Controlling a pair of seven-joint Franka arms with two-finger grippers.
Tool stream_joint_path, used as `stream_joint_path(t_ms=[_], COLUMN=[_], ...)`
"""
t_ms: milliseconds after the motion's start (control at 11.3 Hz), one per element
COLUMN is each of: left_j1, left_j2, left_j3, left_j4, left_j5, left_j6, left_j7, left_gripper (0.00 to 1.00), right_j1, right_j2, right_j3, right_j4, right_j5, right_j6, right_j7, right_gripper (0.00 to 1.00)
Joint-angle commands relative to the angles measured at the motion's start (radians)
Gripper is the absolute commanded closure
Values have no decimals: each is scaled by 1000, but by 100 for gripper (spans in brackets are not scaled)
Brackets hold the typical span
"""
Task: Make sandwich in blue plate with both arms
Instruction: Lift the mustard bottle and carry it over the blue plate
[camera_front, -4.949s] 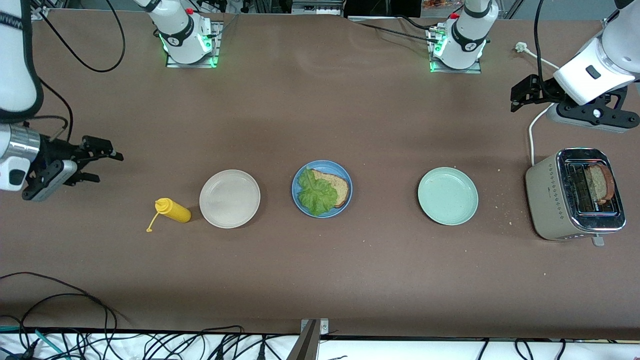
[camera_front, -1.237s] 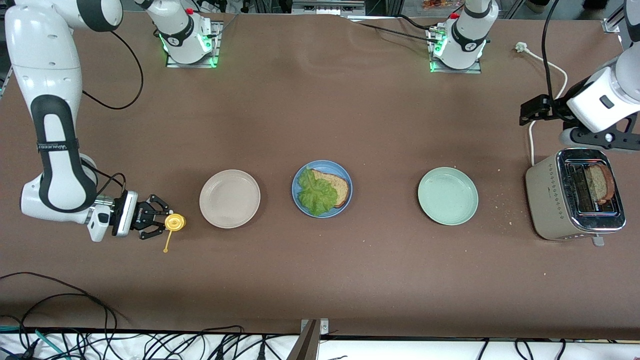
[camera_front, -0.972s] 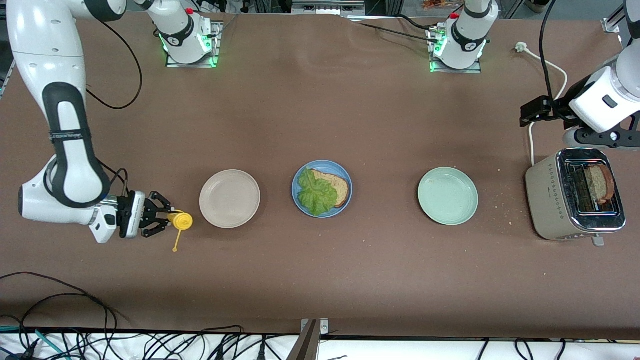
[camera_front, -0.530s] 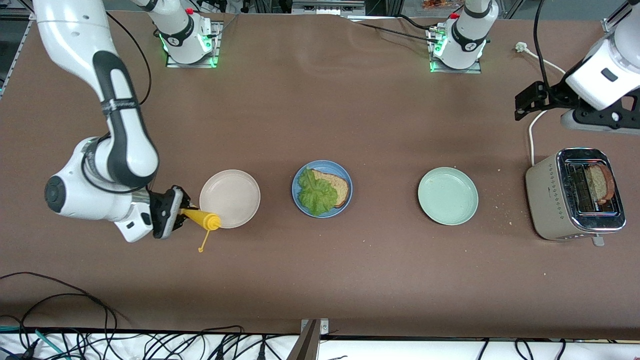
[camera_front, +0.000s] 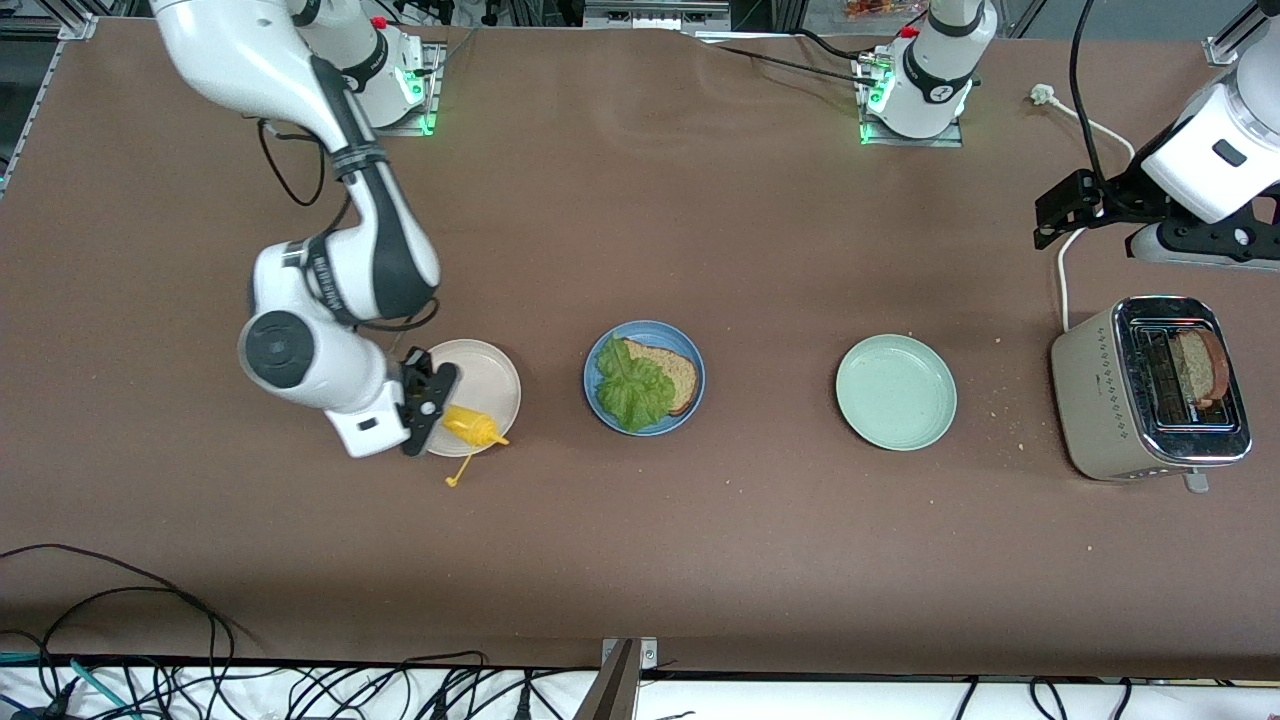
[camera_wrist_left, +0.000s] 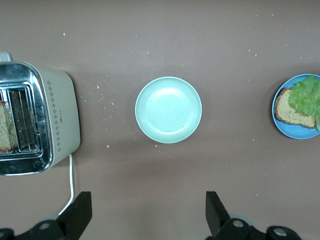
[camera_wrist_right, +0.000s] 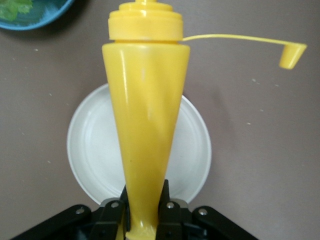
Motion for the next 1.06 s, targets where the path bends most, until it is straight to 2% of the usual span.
stream_joint_path(t_ms=[0,177,265,354,530,972], left_j1=[24,24,24,22,22,21], left_j2=[-60,-60,-60,-60,-58,-54], left_j3=[-4,-4,-4,-6,-6,-6], left_j4=[-75,-75,-75,-74,-72,-58], left_j5=[-36,-38,-38,-38,-38,-36], left_j6=[23,22,20,14,5,-1], left_j7=[24,24,24,24,24,23], left_gripper=[0,0,0,0,0,0], right_j1=[236,389,474,529,588,680], right_j2=[-20,2,17,28,36,82], right_j3=[-173,-282,-339,-362,-358,-359], right_j4=[-22,-19,-18,-15,16,45], right_j5=[-35,-53,-97,-140,-232,-346], right_j6=[-57,-119,-149,-190,-276,-390], right_j7=[142,194,219,259,319,351], right_gripper=[100,100,100,100,100,100])
